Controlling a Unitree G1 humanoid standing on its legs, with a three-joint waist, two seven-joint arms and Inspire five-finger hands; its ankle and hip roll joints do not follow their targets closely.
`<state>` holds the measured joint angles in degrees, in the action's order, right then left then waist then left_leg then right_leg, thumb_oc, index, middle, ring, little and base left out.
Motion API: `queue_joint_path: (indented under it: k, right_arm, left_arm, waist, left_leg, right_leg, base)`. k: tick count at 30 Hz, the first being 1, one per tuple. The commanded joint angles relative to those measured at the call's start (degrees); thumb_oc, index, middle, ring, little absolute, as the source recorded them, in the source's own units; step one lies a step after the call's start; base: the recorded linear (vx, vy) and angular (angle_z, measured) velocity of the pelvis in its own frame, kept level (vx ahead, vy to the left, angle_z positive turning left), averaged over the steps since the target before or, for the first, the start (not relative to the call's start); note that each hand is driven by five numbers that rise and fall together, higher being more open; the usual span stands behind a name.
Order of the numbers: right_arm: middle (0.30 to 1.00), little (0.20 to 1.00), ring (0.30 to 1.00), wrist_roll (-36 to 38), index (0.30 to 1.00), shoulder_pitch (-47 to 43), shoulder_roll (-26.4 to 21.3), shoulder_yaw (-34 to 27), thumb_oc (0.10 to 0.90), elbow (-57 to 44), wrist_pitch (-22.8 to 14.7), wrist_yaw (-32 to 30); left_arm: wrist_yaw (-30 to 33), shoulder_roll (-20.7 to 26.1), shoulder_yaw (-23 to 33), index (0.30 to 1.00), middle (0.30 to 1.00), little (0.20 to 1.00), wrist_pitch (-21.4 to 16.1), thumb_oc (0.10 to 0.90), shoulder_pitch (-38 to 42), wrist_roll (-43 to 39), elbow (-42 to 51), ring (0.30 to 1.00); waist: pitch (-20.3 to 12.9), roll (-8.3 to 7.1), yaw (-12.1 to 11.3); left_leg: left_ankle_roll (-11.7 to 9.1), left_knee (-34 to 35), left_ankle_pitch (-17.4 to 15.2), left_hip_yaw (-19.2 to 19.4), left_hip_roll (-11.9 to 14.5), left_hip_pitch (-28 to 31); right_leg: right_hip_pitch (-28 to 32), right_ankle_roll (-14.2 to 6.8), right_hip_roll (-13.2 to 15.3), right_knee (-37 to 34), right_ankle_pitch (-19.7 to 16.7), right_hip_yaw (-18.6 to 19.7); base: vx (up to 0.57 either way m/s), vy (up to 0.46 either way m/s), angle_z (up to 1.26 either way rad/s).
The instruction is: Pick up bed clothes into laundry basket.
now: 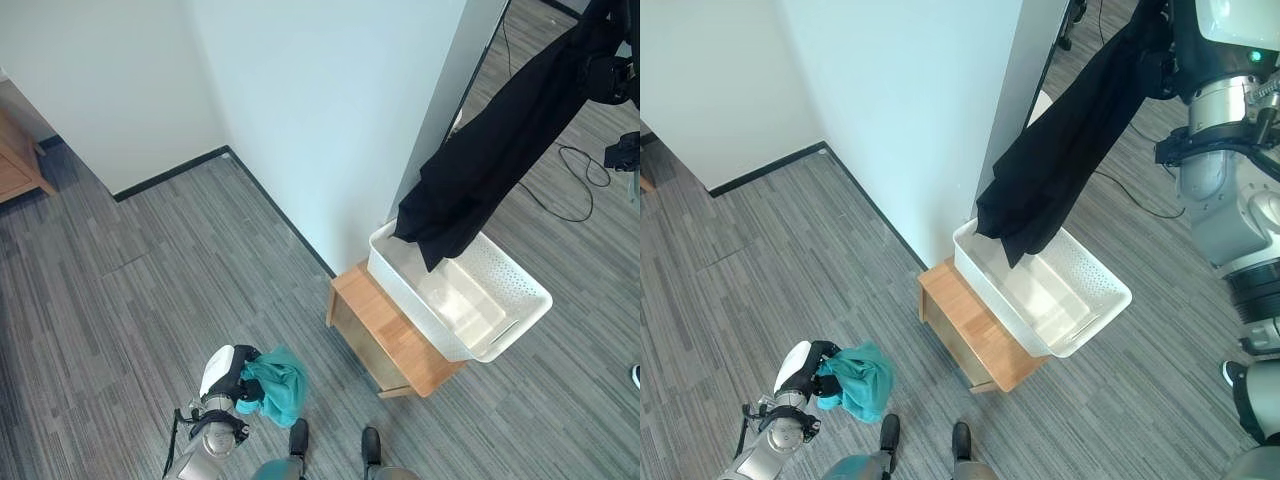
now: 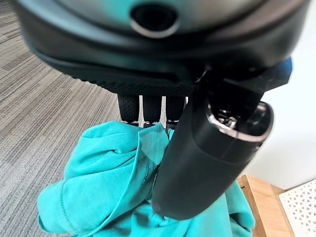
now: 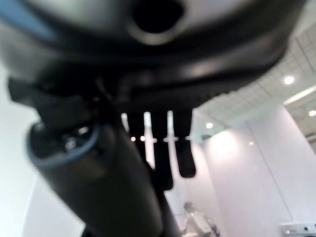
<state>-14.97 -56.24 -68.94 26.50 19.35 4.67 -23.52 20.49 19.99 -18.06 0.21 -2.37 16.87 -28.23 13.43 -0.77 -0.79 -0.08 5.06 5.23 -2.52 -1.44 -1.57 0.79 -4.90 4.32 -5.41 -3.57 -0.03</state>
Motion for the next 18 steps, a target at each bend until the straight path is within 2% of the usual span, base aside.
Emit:
queue_joint_path:
  k: [1,5,6,12,18]
  right_arm:
    - [0.3,0.3,0.3,-0.6,0.3,-10.8,-3.1,-4.6,0.4,-1.9,0.3,-4.3]
    - [0.3,0.3,0.3,-0.1,0.3,-15.0,-3.7,-1.8,0.4,-1.6,0.3,-4.4]
    - [0.3,0.3,0.3,0.5,0.3,-18.4,-4.2,0.8,0.4,-0.9,0.3,-4.4]
    - [0.3,0.3,0.3,1.6,0.3,-27.7,-6.4,7.2,0.4,2.7,0.7,-4.6]
    - [0.3,0.3,0.3,3.3,0.3,-34.4,-6.1,13.0,0.4,8.0,0.8,-4.9]
  left_arm:
    - [1.6,2.7,-2.4,0.3,0.3,0.3,-3.5,0.4,3.3,-0.1,5.0,0.3]
    - [1.6,3.0,-2.2,0.3,0.3,0.3,-3.5,0.4,3.2,-0.5,4.7,0.3]
    - [1.5,3.0,-2.2,0.3,0.3,0.3,-3.4,0.4,3.1,-0.8,4.3,0.3]
    - [1.2,3.5,-2.6,0.3,0.3,0.3,-3.6,0.4,3.3,-1.4,3.6,0.3]
    - [1.6,3.0,-2.5,0.3,0.3,0.3,-3.5,0.4,3.5,-1.8,2.9,0.3]
  waist:
    - [-4.9,-4.05,-1.7]
    - [-5.5,-4.46,-1.7]
    - [-6.0,-4.57,-1.7]
    - [-7.1,-5.53,-1.5]
    - [-7.6,-5.26,-1.1]
  left_leg:
    - [-3.4,-0.1,-6.7,2.6,1.3,1.4]
    - [-3.4,-0.1,-7.1,2.7,1.3,2.1]
    - [-3.5,-0.1,-7.3,2.9,1.4,2.5]
    - [-3.7,-0.1,-7.5,3.0,1.5,3.1]
    - [-3.8,-0.1,-7.7,3.4,1.6,3.4]
  right_leg:
    - [2.5,-2.8,4.1,3.0,6.0,-1.4]
    - [3.2,-2.9,4.1,2.5,5.9,-1.2]
    - [3.7,-2.9,4.2,2.3,5.8,-1.3]
    - [4.4,-3.1,4.5,2.4,5.7,-1.7]
    - [4.4,-3.3,4.6,2.5,5.5,-1.6]
  base:
    - [0.04,-0.003,0.02]
    - [0.02,-0.002,0.0]
    - [0.04,-0.008,-0.03]
    - [0.01,-0.005,-0.01]
    - [0.0,0.0,0.0]
